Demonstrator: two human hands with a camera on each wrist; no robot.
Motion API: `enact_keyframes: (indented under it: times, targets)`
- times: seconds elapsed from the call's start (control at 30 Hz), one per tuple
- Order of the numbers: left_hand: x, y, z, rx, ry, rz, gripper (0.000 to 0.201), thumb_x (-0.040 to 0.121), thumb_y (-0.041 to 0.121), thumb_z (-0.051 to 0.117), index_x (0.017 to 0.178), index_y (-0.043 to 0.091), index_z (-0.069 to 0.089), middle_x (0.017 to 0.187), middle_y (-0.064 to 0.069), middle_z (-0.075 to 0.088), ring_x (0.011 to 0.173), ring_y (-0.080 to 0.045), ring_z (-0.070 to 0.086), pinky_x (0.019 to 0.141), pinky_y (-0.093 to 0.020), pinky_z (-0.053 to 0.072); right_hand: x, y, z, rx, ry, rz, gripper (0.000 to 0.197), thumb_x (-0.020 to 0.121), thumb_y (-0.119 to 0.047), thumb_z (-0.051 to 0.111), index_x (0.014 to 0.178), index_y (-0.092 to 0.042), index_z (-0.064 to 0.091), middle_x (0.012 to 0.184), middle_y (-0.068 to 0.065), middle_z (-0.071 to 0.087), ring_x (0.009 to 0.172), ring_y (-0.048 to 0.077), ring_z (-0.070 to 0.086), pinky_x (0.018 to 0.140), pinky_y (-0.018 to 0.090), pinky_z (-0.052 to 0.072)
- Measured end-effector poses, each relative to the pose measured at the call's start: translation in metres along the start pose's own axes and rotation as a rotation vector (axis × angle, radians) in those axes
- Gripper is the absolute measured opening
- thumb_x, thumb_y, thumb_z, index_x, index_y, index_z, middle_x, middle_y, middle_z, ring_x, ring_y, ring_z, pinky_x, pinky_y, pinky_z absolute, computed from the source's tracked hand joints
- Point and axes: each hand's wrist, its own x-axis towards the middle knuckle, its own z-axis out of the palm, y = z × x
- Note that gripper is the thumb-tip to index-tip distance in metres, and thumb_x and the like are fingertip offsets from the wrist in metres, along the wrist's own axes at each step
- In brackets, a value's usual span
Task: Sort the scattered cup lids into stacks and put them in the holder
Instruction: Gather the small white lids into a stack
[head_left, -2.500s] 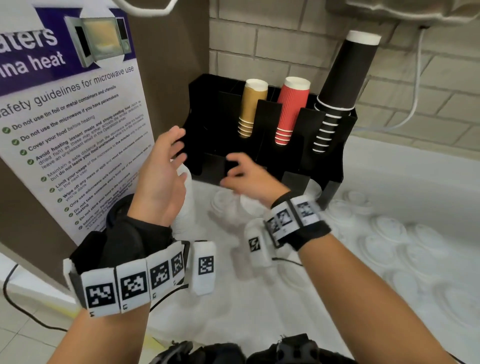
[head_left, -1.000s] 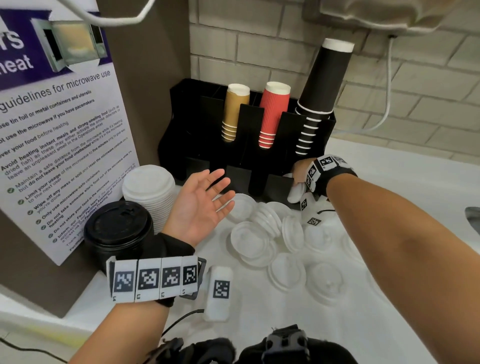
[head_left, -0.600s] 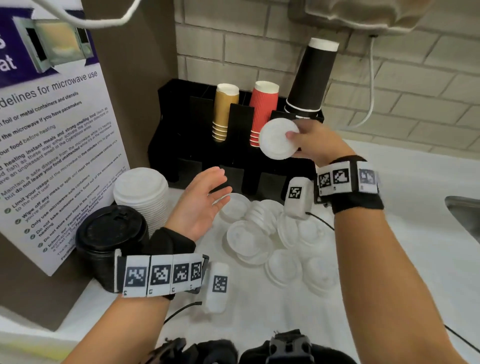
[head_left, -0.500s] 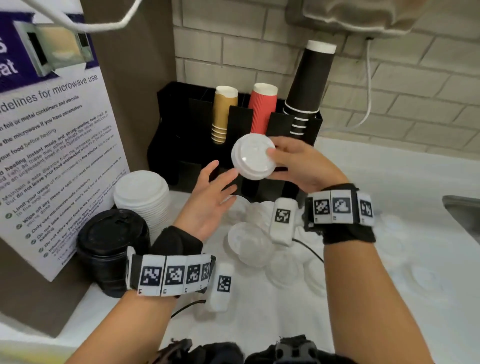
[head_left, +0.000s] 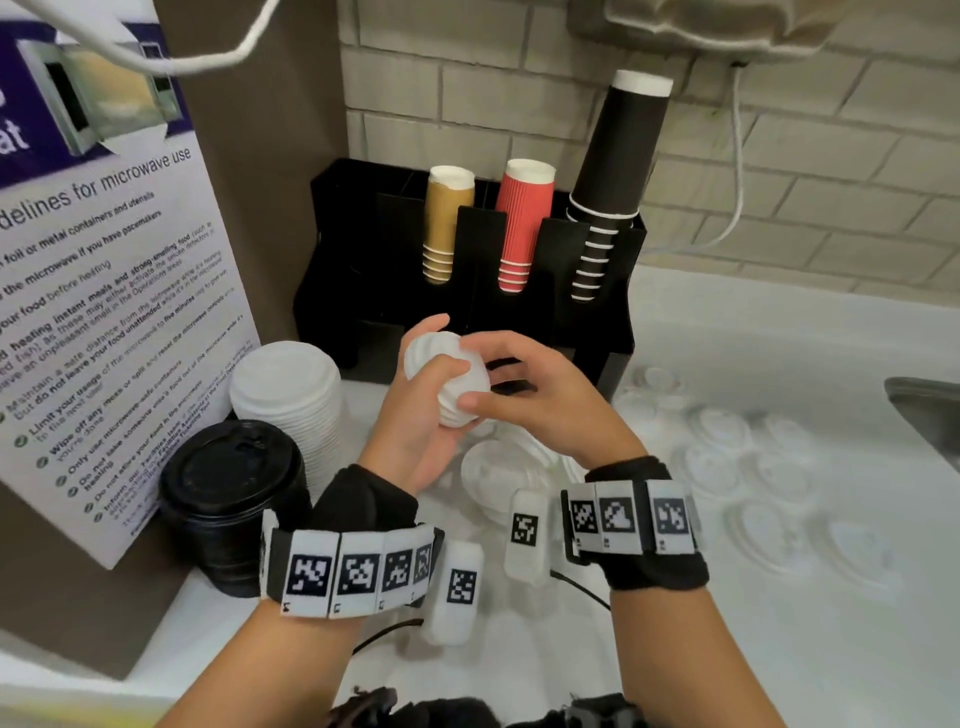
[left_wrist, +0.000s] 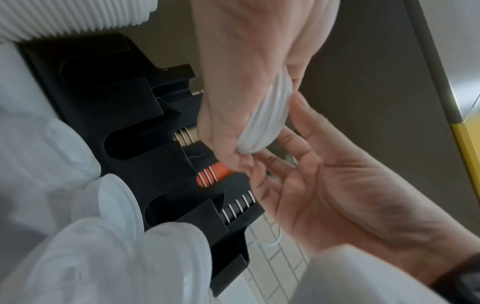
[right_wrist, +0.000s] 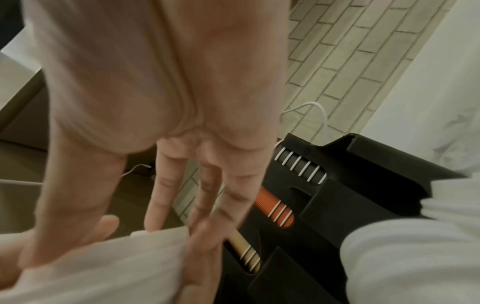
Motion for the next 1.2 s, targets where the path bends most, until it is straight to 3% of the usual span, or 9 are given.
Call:
enact_keyframes:
  times: [0.17, 0.33, 0.43, 0.57, 0.67, 0.83, 0.93, 1.0, 1.2]
  targets:
    - [-0.004, 0.003, -0.003, -0.061, -0.004, 0.015, 0.040, 0.076, 0.011, 0.056, 0.114, 0.026, 0.053, 0.104, -0.011, 0.060, 0.101, -0.029, 0.062, 0.075, -0.034, 0.053, 0.002, 0.010, -0.004, -0.064, -0.008, -0.042, 0.030, 0.090, -0.021, 0.065, 0.120, -0.025, 0.064, 0.118, -0.009, 0.063, 0.106, 0.007, 0.059, 0.091, 0.022, 0.049]
    - [-0.006, 0.009, -0.008, -0.028, 0.125, -0.019, 0.024, 0.094, 0.011, 0.045, 0.108, 0.028, 0.054, 0.115, -0.013, 0.042, 0.094, -0.027, 0.049, 0.073, -0.033, 0.044, 0.002, 0.038, -0.038, -0.259, 0.246, 0.209, 0.021, 0.097, -0.020, 0.052, 0.114, -0.020, 0.066, 0.112, -0.007, 0.064, 0.106, 0.008, 0.058, 0.083, 0.016, 0.041]
    - [-0.009, 0.007, -0.008, -0.001, 0.112, -0.077, 0.021, 0.096, 0.017, 0.047, 0.108, 0.031, 0.056, 0.116, -0.013, 0.046, 0.096, -0.027, 0.052, 0.074, -0.034, 0.047, -0.002, 0.052, -0.045, -0.400, 0.123, 0.375, 0.030, 0.087, -0.036, 0.067, 0.111, -0.018, 0.066, 0.106, -0.005, 0.063, 0.101, 0.010, 0.058, 0.079, 0.019, 0.043]
    - [-0.012, 0.000, -0.008, 0.036, 0.100, -0.092, 0.021, 0.093, 0.019, 0.052, 0.110, 0.032, 0.056, 0.118, -0.014, 0.046, 0.102, -0.029, 0.050, 0.074, -0.033, 0.049, 0.000, 0.059, -0.031, -0.502, 0.093, 0.453, 0.045, 0.084, -0.045, 0.068, 0.120, -0.019, 0.063, 0.116, -0.002, 0.063, 0.109, 0.016, 0.056, 0.096, 0.031, 0.044]
    - [-0.014, -0.001, -0.009, 0.038, 0.113, -0.111, 0.021, 0.095, 0.018, 0.050, 0.109, 0.032, 0.057, 0.118, -0.014, 0.047, 0.099, -0.029, 0.053, 0.072, -0.033, 0.051, 0.003, 0.065, -0.023, -0.580, 0.101, 0.427, 0.034, 0.089, -0.038, 0.064, 0.116, -0.017, 0.067, 0.119, 0.002, 0.065, 0.115, 0.022, 0.056, 0.101, 0.041, 0.045]
    - [-0.013, -0.003, -0.012, 0.008, 0.150, -0.140, 0.019, 0.091, 0.023, 0.055, 0.108, 0.031, 0.059, 0.119, -0.011, 0.046, 0.098, -0.027, 0.053, 0.065, -0.031, 0.056, 0.006, 0.068, -0.026, -0.588, 0.109, 0.385, 0.017, 0.095, -0.028, 0.056, 0.096, -0.015, 0.066, 0.100, 0.003, 0.065, 0.102, 0.023, 0.057, 0.092, 0.039, 0.047]
    - [-0.011, -0.003, -0.015, -0.022, 0.197, -0.148, 0.025, 0.083, 0.027, 0.063, 0.108, 0.029, 0.058, 0.118, -0.010, 0.049, 0.096, -0.025, 0.054, 0.065, -0.030, 0.052, 0.008, 0.059, -0.039, -0.394, 0.199, 0.297, 0.016, 0.099, -0.025, 0.047, 0.085, -0.020, 0.055, 0.081, -0.006, 0.055, 0.084, 0.017, 0.054, 0.073, 0.029, 0.044]
    - [-0.009, -0.004, -0.014, 0.013, 0.195, -0.139, 0.036, 0.073, 0.031, 0.067, 0.107, 0.027, 0.058, 0.114, -0.009, 0.051, 0.092, -0.022, 0.055, 0.065, -0.028, 0.051, 0.008, 0.048, -0.044, -0.136, 0.236, 0.223, 0.021, 0.100, -0.022, 0.043, 0.082, -0.023, 0.054, 0.082, -0.006, 0.055, 0.081, 0.013, 0.053, 0.076, 0.030, 0.045]
    - [-0.007, -0.010, -0.007, 0.184, 0.052, -0.125, 0.053, 0.075, 0.032, 0.076, 0.121, 0.019, 0.053, 0.114, -0.006, 0.064, 0.102, -0.019, 0.065, 0.073, -0.037, 0.057, 0.006, 0.022, -0.025, 0.467, -0.069, 0.236, 0.027, 0.104, -0.024, 0.036, 0.107, -0.016, 0.062, 0.103, 0.002, 0.065, 0.093, 0.016, 0.064, 0.071, 0.037, 0.057]
